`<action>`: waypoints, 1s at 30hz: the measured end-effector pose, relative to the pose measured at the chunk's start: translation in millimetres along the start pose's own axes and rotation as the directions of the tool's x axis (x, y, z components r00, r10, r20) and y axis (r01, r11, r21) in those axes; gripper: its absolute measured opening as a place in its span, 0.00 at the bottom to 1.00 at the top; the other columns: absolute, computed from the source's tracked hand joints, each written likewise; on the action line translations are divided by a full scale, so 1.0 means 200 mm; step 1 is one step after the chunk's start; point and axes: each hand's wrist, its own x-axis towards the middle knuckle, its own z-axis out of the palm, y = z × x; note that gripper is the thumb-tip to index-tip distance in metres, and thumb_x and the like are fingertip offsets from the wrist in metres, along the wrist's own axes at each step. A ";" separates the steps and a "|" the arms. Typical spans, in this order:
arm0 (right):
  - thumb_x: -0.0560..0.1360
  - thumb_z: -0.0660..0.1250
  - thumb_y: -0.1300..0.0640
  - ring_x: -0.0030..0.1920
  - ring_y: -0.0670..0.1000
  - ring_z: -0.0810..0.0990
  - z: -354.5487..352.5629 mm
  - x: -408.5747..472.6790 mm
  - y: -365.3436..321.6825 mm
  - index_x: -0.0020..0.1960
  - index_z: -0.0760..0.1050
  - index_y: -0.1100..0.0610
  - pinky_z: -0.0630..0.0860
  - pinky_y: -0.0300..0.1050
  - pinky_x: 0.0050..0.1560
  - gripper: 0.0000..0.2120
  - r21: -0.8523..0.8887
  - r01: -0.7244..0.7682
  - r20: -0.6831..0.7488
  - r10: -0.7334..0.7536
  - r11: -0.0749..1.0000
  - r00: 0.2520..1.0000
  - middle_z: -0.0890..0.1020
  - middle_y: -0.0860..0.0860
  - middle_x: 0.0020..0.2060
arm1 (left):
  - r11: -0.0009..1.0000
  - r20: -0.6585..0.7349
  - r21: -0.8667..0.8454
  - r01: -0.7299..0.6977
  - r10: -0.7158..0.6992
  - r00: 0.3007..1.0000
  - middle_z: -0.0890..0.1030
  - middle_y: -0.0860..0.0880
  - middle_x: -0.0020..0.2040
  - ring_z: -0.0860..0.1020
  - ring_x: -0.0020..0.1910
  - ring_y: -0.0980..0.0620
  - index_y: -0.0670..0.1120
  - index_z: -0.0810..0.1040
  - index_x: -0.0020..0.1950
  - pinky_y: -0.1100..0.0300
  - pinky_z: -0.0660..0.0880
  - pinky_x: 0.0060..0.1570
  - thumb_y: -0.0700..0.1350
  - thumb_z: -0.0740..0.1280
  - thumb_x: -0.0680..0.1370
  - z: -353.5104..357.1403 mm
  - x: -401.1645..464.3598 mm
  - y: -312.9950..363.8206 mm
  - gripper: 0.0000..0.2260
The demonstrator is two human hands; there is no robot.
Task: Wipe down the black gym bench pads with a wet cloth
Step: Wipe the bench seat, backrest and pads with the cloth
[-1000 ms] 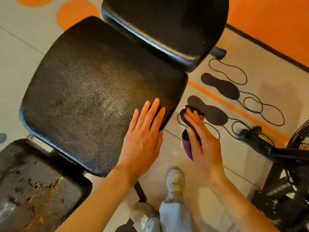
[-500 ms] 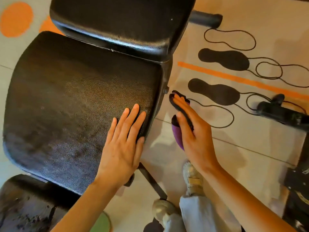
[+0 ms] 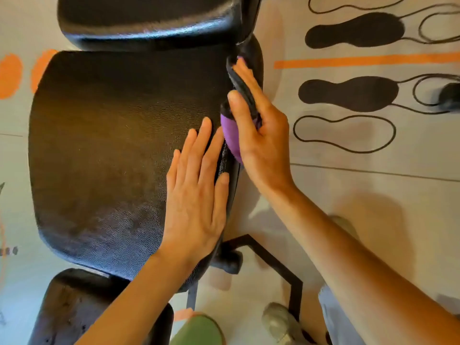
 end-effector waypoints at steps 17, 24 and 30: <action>0.82 0.57 0.58 0.67 0.38 0.71 0.10 -0.07 0.07 0.73 0.65 0.57 0.67 0.25 0.62 0.19 0.182 -0.081 -0.098 0.100 0.980 0.990 0.75 0.46 0.66 | 0.997 -0.119 -0.069 -0.027 0.019 0.993 0.56 0.53 0.80 0.51 0.80 0.55 0.49 0.55 0.79 0.53 0.47 0.79 0.44 0.50 0.83 0.04 0.00 -0.01 0.23; 0.81 0.57 0.52 0.59 0.43 0.79 0.06 0.21 0.07 0.67 0.72 0.60 0.74 0.31 0.58 0.19 0.136 -0.150 -0.101 0.164 0.979 0.981 0.81 0.57 0.56 | 0.998 -0.123 -0.049 -0.025 0.018 0.992 0.56 0.54 0.80 0.50 0.80 0.56 0.48 0.56 0.79 0.56 0.46 0.79 0.44 0.50 0.83 0.04 -0.01 -0.01 0.23; 0.81 0.57 0.57 0.73 0.42 0.65 0.09 -0.34 0.06 0.73 0.62 0.50 0.65 0.40 0.71 0.20 0.234 -0.011 -0.055 0.025 0.972 0.998 0.70 0.42 0.69 | 0.995 -0.131 -0.088 -0.035 0.023 0.991 0.57 0.52 0.80 0.52 0.80 0.55 0.47 0.58 0.79 0.53 0.47 0.79 0.46 0.49 0.83 0.05 0.00 -0.02 0.23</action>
